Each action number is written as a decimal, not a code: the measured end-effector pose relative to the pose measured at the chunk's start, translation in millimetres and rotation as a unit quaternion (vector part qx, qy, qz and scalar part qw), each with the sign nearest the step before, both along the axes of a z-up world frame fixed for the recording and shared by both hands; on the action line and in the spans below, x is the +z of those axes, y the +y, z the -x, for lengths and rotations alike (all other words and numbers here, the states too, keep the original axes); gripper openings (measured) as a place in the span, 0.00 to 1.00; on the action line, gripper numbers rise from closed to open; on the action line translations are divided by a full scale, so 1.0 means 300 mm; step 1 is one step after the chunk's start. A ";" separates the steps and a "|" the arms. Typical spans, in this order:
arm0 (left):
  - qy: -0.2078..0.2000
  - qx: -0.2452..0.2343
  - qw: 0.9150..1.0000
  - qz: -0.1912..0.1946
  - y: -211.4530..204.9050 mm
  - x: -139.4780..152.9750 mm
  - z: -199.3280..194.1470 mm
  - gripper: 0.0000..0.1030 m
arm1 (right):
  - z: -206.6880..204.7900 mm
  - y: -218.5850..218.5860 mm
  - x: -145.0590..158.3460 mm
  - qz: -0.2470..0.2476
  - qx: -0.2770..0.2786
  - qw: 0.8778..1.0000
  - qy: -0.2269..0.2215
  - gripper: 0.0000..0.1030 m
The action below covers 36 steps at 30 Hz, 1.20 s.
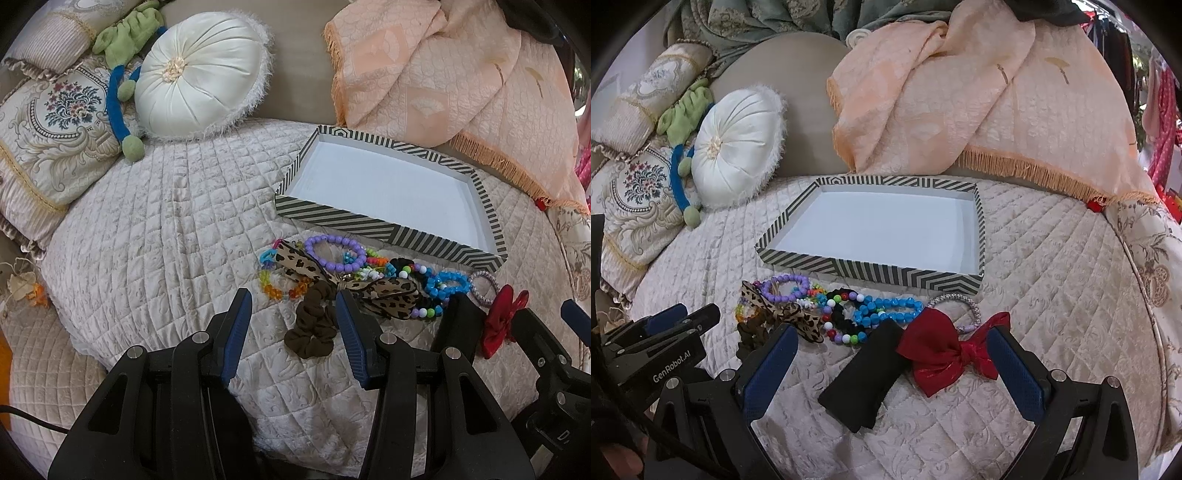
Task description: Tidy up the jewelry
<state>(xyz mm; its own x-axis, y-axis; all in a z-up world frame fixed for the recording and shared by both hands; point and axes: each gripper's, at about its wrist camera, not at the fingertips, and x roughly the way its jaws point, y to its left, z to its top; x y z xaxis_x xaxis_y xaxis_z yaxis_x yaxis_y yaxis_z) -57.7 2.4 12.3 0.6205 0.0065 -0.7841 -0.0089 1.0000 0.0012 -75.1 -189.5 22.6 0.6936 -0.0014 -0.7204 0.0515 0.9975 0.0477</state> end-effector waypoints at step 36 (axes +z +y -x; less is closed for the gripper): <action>0.145 -0.077 0.985 0.055 0.060 -0.108 -0.448 0.48 | -0.090 -0.147 -0.054 -0.045 0.037 0.997 0.055 0.82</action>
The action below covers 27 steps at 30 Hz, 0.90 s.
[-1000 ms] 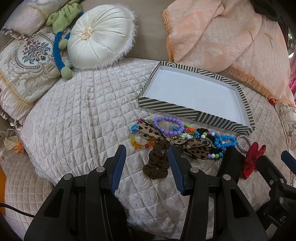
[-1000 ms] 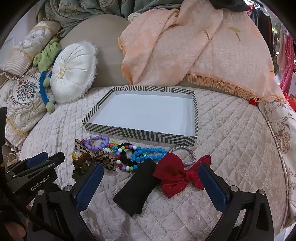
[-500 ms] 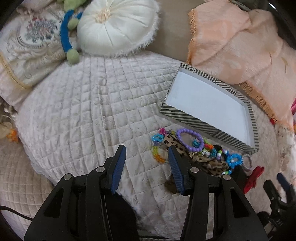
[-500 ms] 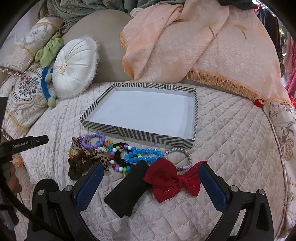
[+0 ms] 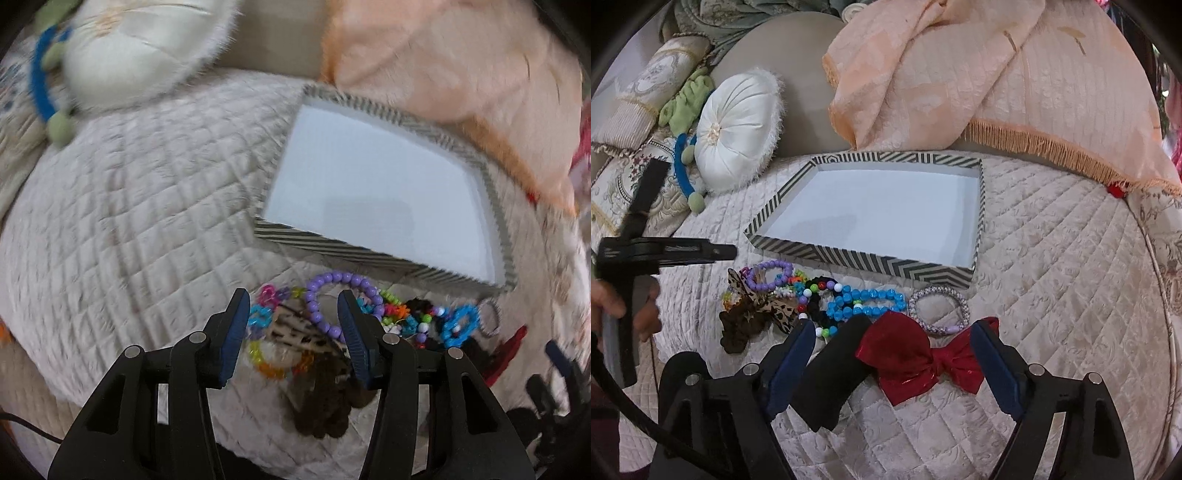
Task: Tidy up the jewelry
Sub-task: 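Grasp the purple beaded bracelet with the left tool while the right tool grasps the black velvet pillow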
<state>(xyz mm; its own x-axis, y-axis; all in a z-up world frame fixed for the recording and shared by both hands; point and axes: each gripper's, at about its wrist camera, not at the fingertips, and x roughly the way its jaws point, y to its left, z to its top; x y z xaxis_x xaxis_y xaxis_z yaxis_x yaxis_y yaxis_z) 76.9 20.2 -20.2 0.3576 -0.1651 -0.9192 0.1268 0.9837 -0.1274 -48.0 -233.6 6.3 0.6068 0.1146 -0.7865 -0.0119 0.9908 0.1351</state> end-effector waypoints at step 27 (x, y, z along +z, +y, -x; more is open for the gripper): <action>0.025 -0.029 0.999 0.009 -0.066 -0.119 -0.159 0.08 | 0.032 0.017 -0.110 -0.063 0.029 0.996 0.057 0.65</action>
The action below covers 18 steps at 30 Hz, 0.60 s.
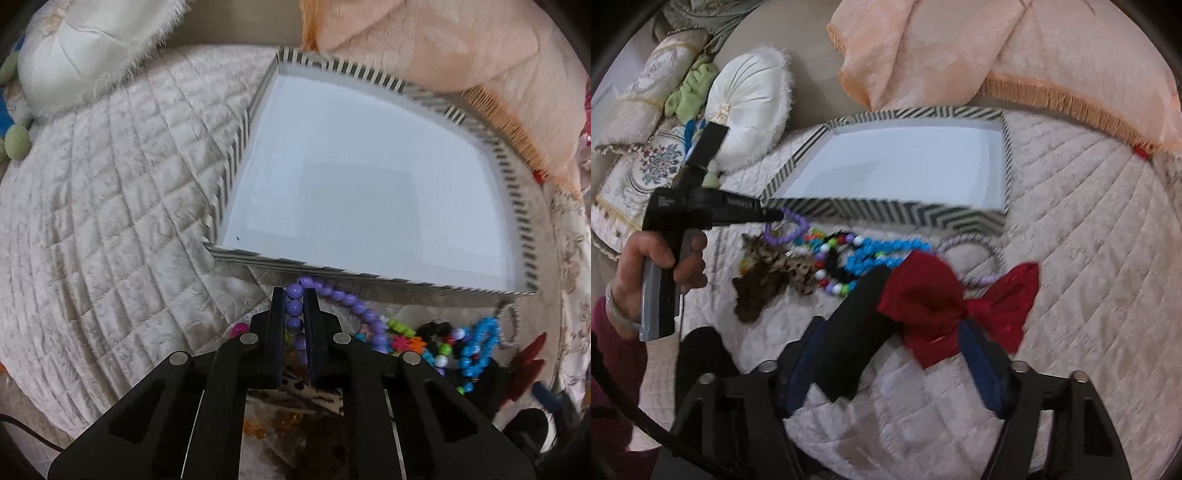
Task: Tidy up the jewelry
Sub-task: 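Grasp the purple beaded bracelet with the left tool while the right tool grasps the black velvet pillow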
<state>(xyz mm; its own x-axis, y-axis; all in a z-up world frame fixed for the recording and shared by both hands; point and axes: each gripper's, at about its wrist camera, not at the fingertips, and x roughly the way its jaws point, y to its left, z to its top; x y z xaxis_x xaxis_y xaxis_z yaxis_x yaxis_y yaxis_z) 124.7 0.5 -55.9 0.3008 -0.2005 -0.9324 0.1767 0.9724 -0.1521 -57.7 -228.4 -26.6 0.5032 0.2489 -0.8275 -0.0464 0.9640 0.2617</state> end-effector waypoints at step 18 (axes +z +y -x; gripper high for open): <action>-0.071 -0.001 0.996 0.048 0.082 0.276 0.137 0.08 | -0.029 0.103 -0.116 -0.060 0.032 0.998 0.017 0.24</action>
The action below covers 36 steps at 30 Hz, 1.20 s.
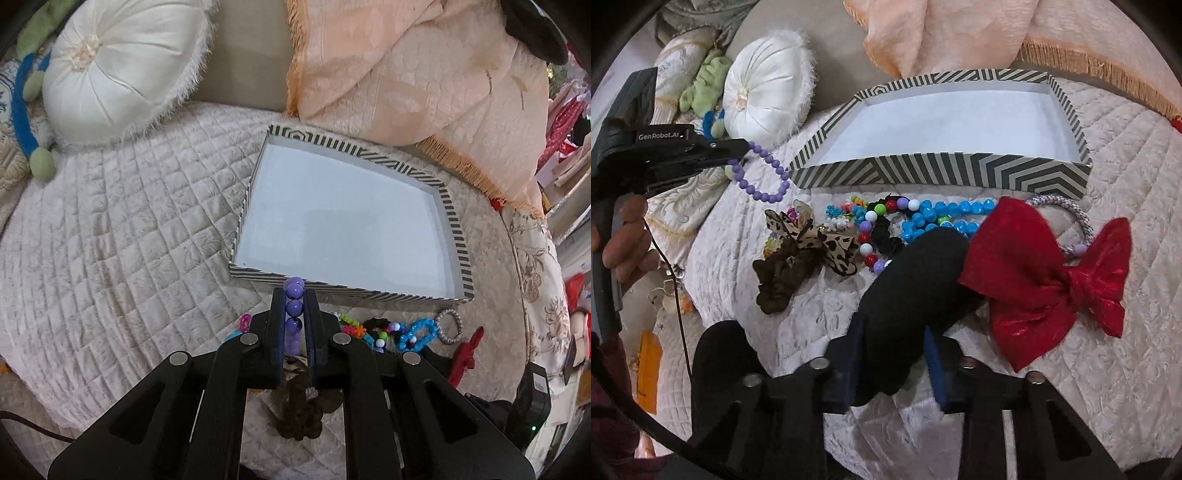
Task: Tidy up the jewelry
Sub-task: 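Grasp the purple beaded bracelet with the left tool while the right tool grasps the black velvet pillow, then place the purple bracelet in the tray with the left tool while the right tool sets the black pillow inside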
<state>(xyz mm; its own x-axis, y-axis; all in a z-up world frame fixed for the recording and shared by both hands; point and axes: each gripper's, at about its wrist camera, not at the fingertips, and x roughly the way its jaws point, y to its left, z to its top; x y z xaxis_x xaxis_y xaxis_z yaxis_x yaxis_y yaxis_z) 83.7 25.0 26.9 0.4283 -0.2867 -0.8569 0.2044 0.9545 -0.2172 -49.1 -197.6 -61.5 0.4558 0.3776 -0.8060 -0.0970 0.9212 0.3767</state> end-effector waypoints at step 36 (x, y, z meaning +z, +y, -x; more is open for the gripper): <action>0.028 0.039 0.998 -0.043 -0.151 -0.160 -0.291 0.08 | -0.454 -0.199 0.098 0.097 0.032 0.994 -0.028 0.15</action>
